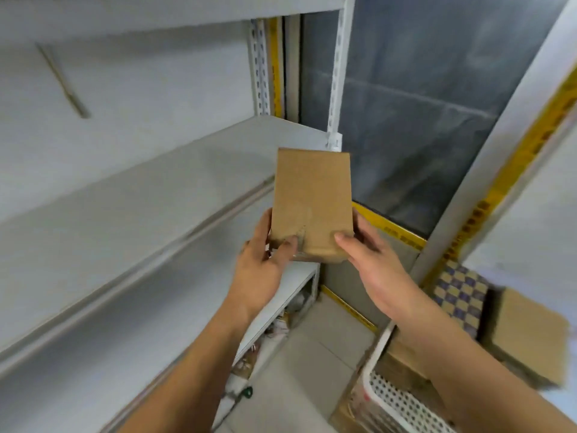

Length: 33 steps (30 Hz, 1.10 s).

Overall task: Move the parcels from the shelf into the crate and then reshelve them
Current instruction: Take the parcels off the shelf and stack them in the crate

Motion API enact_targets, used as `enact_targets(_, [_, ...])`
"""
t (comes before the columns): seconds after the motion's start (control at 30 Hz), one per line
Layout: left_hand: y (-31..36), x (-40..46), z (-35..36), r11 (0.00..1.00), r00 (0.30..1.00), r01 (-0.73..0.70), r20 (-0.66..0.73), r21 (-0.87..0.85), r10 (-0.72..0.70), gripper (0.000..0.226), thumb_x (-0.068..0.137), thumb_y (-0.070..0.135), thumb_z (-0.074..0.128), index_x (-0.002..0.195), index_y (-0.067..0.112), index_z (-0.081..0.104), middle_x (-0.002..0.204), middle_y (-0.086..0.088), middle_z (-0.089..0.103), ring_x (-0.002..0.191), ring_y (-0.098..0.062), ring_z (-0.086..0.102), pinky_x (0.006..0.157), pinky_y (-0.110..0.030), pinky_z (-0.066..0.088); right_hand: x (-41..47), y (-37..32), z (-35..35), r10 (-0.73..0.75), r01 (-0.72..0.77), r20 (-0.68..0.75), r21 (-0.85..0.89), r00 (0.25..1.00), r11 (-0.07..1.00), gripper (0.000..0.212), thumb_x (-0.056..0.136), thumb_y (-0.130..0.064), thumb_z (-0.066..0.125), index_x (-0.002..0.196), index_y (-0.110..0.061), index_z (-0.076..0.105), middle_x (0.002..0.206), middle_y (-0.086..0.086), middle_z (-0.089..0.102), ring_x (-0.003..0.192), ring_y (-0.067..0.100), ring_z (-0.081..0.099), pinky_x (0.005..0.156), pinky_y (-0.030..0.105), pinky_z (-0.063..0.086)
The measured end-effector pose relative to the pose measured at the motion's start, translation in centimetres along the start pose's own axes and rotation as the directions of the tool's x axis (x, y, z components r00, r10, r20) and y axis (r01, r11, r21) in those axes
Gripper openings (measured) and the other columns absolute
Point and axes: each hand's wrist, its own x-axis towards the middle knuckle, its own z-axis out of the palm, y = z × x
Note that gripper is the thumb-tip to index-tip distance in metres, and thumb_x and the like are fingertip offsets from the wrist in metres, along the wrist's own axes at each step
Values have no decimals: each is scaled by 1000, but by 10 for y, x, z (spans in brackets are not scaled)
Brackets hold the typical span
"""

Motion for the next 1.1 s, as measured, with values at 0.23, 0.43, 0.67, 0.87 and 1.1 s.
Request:
enact_targets(0.23, [5, -5, 183, 995, 974, 88, 203, 44, -95, 48, 104, 37, 62, 142, 60, 41, 112, 42, 60, 98, 27, 55, 79, -2, 42, -51, 12, -177, 34, -39, -156, -28, 987, 999, 55, 104, -26, 65, 153, -43, 47, 138, -24, 65, 126, -6, 60, 95, 13, 53])
enact_targets(0.43, [6, -17, 310, 983, 908, 30, 405, 182, -103, 54, 98, 51, 63, 149, 46, 45, 140, 15, 59, 113, 8, 61, 101, -31, 52, -103, 35, -296, 120, -121, -379, 20, 918, 992, 59, 106, -21, 62, 160, -35, 43, 138, -18, 69, 128, 2, 63, 111, 27, 51])
enact_targets(0.67, [7, -34, 427, 970, 751, -40, 647, 241, -130, 57, 103, 43, 62, 155, 41, 40, 141, 14, 59, 115, -4, 57, 84, -11, 42, -165, 61, -384, 172, -155, -595, 81, 785, 985, 54, 108, -21, 60, 159, -33, 45, 147, -13, 64, 137, 8, 59, 116, 38, 45])
enact_targets(0.87, [6, -61, 499, 968, 612, -37, 771, 248, -174, 77, 97, 57, 61, 162, 41, 23, 147, 17, 52, 127, -6, 53, 108, -34, 45, -214, 77, -435, 192, -161, -718, 113, 669, 980, 56, 106, -23, 62, 158, -34, 46, 142, -12, 67, 133, 8, 62, 117, 40, 45])
enact_targets(1.1, [-8, -90, 565, 955, 514, -91, 834, 283, -199, 80, 101, 46, 62, 164, 40, 13, 155, 9, 48, 130, -12, 52, 105, -35, 47, -250, 117, -490, 253, -189, -764, 173, 594, 967, 47, 105, -17, 63, 148, -33, 59, 143, -1, 68, 134, 25, 62, 118, 55, 44])
